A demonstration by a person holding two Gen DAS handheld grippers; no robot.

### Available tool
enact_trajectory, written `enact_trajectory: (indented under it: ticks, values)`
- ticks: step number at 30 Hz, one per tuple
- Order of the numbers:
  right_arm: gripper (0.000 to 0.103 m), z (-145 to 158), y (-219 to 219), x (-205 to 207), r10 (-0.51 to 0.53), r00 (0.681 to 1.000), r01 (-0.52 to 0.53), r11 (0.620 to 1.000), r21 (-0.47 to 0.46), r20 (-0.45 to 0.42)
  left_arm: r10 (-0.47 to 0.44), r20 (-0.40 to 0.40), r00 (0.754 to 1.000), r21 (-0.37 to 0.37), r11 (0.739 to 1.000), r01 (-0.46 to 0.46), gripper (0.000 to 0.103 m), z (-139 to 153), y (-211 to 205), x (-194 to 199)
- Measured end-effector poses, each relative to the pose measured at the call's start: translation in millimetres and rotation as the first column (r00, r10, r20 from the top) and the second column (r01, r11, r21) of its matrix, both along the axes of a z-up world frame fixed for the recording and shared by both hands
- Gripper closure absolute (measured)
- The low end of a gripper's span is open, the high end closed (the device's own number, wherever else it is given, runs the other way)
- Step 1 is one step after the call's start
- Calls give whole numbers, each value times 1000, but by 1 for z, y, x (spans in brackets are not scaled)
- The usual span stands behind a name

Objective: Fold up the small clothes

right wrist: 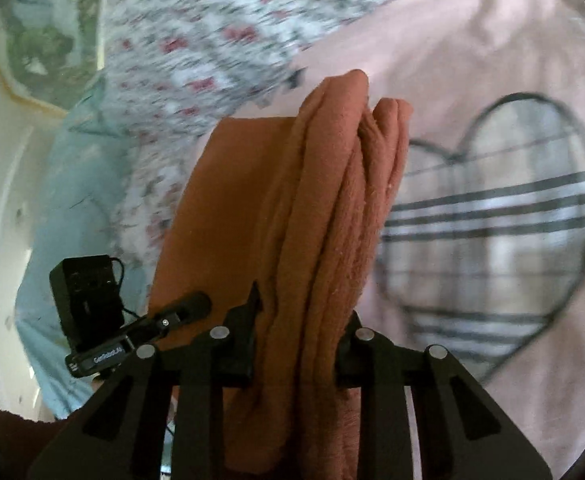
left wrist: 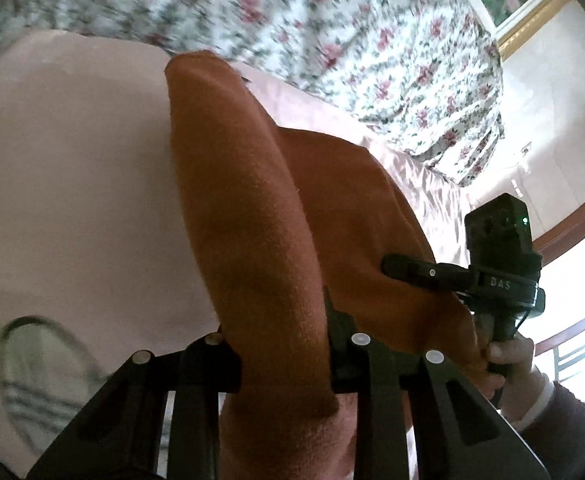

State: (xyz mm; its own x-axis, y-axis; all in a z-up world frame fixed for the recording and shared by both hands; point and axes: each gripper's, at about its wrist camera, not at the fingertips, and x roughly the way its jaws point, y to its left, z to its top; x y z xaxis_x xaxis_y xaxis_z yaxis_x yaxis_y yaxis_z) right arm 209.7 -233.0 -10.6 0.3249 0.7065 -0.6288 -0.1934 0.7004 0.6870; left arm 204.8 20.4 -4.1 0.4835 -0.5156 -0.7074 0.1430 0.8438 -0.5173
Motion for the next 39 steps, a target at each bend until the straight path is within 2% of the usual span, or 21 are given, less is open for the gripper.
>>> enact_trajectory:
  ticks: [6,11,12,14,16,19,23,25,29,30,33,36,37,39]
  values:
    - [76,-24,59,0,110,994,-111,993,-29,-26,86,-27,996,45,995,-85,77,-9,57,-28]
    - [76,-48,76,4,133,989,-137,988,-64,-72,143,-69,987,55,989,-140,76,-38,70,-38]
    - [76,-52,75,4,128,988,-134,988,-73,-82,155,-82,985,49,987,-152,74,-45,73,-39]
    - [74,-62,73,6,112,987,-122,989,-85,-114,173,-113,979,22,985,-171,61,-55,78,-40]
    - [66,-67,67,8,97,986,-109,990,-87,-133,192,-135,972,14,981,-192,57,-62,85,-42]
    - [53,-63,54,6,66,989,-83,988,-133,-131,207,-144,968,20,978,-206,45,-62,96,-47]
    - [51,-35,42,9,6,999,-14,976,-216,-38,256,-118,959,44,967,-253,39,-53,117,-48]
    - [51,-25,39,14,-23,1000,23,973,-230,4,289,-112,951,47,957,-285,38,-50,128,-44]
    - [52,-19,49,37,-58,997,67,961,-268,42,324,-104,940,75,945,-317,38,-49,136,-30]
    - [56,-21,54,44,-56,997,67,959,-276,47,327,-98,940,87,944,-319,38,-48,135,-27]
    - [95,-23,67,53,-25,998,39,957,-286,51,321,-87,943,129,942,-309,39,-47,128,-15]
    - [97,-4,78,51,-17,988,65,945,-321,151,313,-74,947,181,938,-296,42,-47,122,-9]
    - [98,-4,77,51,-29,987,84,932,-352,157,313,-87,946,204,935,-290,42,-50,120,-6]
    - [98,-20,72,59,-56,993,92,916,-390,104,314,-107,943,224,932,-285,42,-58,118,-2]
